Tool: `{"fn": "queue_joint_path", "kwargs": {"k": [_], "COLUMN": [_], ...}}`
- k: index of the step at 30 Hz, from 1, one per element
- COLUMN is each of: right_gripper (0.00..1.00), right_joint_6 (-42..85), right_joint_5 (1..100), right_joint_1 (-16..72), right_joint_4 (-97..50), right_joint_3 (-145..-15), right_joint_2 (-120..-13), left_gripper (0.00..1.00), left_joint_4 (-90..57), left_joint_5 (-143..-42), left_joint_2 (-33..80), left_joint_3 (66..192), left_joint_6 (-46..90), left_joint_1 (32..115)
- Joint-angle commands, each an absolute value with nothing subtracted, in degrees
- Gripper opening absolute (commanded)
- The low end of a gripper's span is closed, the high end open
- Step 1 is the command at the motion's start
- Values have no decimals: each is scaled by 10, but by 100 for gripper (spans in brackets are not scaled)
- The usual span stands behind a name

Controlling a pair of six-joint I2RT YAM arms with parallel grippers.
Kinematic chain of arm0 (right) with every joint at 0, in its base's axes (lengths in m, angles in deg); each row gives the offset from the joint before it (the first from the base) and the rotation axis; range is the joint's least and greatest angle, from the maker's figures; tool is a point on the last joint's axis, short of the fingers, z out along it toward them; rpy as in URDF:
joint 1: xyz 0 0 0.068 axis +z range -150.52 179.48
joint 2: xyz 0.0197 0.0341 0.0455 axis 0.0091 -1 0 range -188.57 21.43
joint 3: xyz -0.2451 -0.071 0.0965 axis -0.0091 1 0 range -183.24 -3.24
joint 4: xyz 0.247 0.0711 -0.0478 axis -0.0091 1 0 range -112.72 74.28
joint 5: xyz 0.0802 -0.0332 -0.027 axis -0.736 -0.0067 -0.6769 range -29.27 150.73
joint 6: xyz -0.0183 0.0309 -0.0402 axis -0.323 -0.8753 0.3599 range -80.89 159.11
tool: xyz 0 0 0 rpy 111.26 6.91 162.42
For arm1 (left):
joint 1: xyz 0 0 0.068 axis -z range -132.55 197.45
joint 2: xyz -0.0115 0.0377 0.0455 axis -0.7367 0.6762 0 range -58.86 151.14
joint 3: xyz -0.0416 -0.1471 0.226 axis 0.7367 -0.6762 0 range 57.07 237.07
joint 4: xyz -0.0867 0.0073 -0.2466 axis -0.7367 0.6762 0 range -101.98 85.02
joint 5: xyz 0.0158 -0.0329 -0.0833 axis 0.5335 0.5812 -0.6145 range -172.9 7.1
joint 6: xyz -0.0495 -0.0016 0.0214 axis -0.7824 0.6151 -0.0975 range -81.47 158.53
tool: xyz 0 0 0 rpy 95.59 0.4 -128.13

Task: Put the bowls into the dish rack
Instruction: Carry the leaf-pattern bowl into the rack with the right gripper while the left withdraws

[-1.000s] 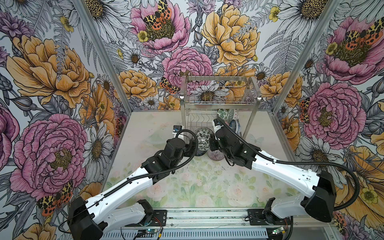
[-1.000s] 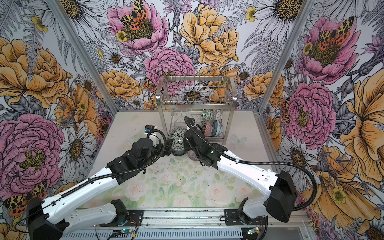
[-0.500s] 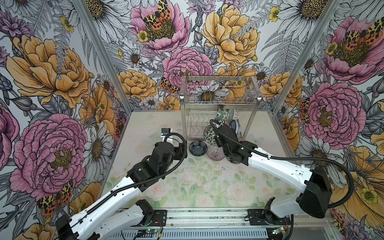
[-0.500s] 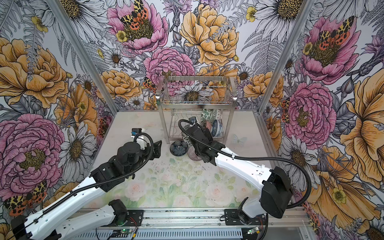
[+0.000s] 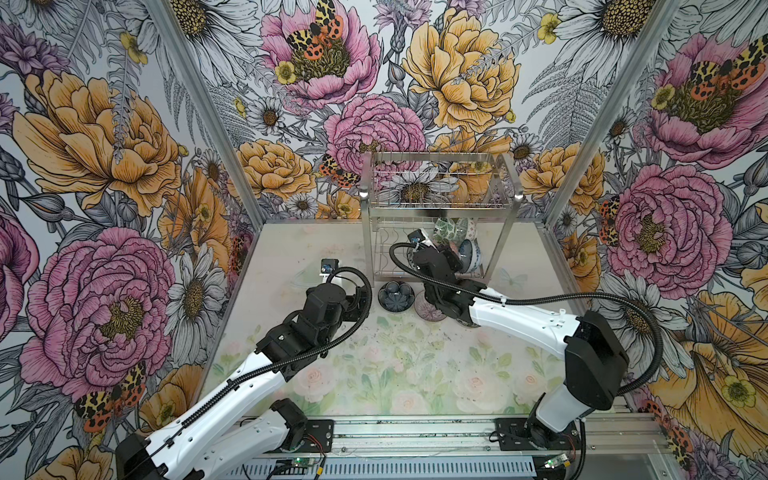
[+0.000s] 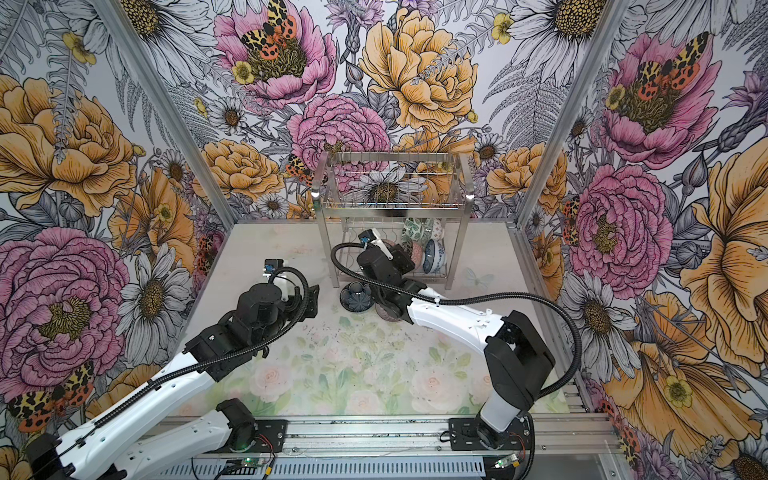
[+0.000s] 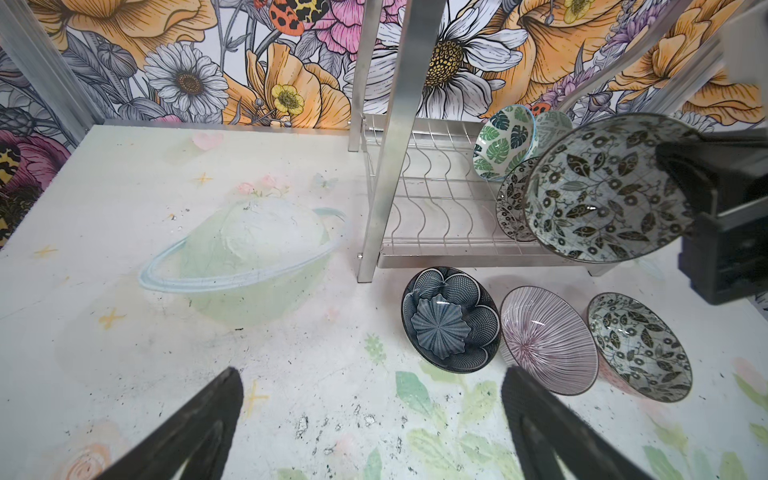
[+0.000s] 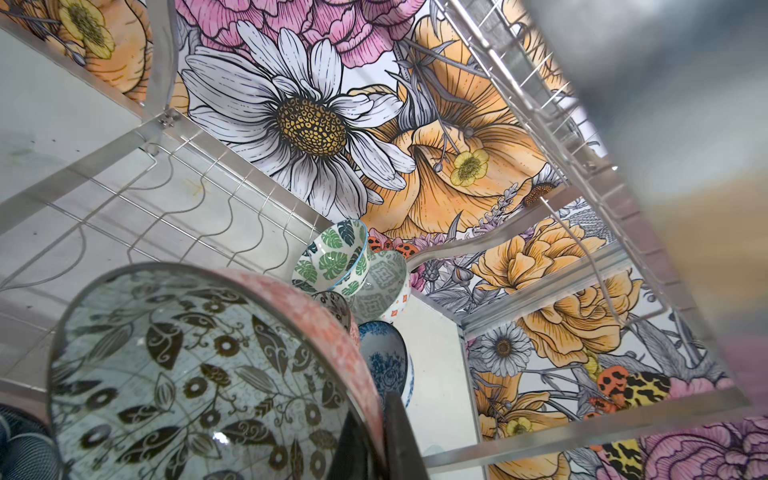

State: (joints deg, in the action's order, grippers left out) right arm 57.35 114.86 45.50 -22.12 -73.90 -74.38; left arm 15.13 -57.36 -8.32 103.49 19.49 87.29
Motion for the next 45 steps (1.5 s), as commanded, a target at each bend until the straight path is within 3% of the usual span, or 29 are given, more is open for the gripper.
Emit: {"fn": "queue_joint_path", "kwargs": {"k": [1,15,45], "right_gripper": [0,0,0], "right_joint_6": [669,832,936], "right_joint_5": [1185,1165,1173], "right_joint_1": [435,373,314], "right_joint_4": [-347,-467,-439], "right_joint_3": [-771,-904,-1304], "right_joint_2": [-776,-956,-1286], "left_gripper": [99,99,99], "left_joint_4": [136,129,123], "left_joint_5": [-592,-609,-681], "left_joint_2": [-81,-65,-81], "left_joint_3": [1032,1037,1021], "left_joint_6": [212,243,256], "left_joint_1": [867,845,783]}}
